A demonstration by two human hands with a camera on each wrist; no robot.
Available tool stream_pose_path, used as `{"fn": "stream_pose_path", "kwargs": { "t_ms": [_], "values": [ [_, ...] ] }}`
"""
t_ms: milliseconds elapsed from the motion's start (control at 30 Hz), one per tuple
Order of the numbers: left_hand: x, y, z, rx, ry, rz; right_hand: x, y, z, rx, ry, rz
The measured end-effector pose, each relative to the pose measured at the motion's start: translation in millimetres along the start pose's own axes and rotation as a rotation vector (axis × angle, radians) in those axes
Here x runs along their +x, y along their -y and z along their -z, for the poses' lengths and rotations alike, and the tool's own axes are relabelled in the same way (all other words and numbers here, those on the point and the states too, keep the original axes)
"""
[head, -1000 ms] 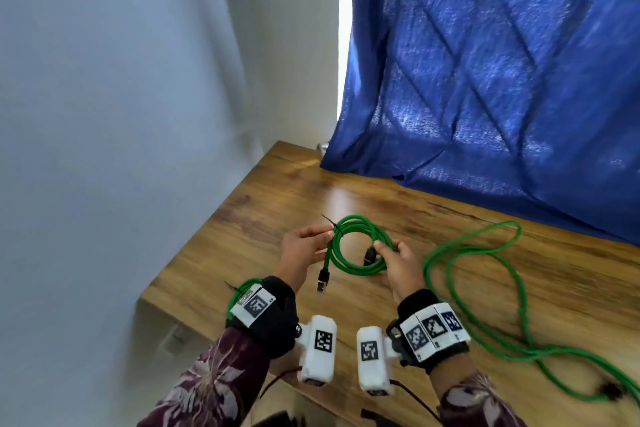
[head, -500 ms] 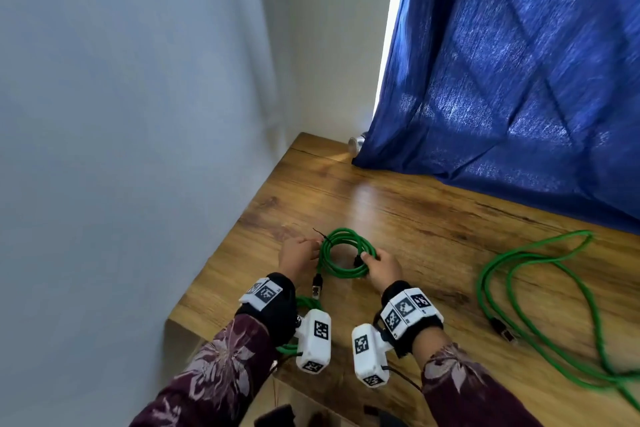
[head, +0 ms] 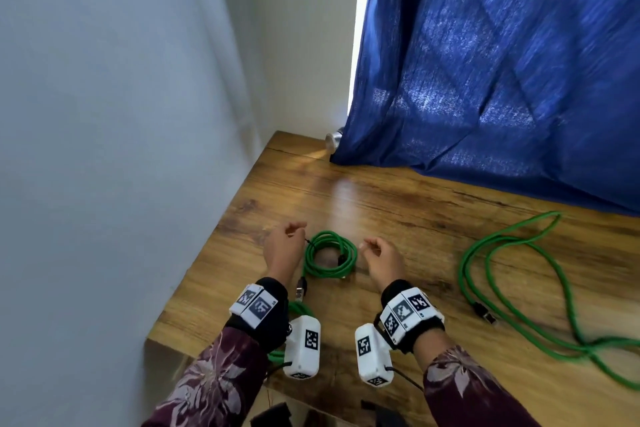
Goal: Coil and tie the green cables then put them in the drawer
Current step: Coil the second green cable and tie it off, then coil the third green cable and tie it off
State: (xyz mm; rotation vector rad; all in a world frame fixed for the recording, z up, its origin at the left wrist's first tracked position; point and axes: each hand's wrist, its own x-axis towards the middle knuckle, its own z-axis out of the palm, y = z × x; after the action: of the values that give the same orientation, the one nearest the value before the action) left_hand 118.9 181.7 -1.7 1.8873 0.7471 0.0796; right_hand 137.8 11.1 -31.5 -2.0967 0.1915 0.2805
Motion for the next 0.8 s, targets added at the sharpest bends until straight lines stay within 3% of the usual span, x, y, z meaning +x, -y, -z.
{"fn": "stream_pose_path", "kwargs": {
  "t_ms": [133,333,500,800],
  "values": [
    [-22.9,-35.2,-6.1,0.069,-0.012,-0.242,-17.6,0.6,49.8,0.039,-0.137,0.137],
    [-67.5,-71.9,-54.5,-0.012,0.144,-0.421,-36.8,-37.8,142.2,-0.054,-0.397,0.277],
    [-104.5,-80.6,-114.7,0.085,0.225,-0.509,-58.0,-78.4,208.3,-0.091,-0.461,0.258],
    [-174.1,-76.0,-212.8,0.301,0.443,-0.685,-78.3,-167.7,307.7,-0.257,-0.543,0.073]
  ]
}}
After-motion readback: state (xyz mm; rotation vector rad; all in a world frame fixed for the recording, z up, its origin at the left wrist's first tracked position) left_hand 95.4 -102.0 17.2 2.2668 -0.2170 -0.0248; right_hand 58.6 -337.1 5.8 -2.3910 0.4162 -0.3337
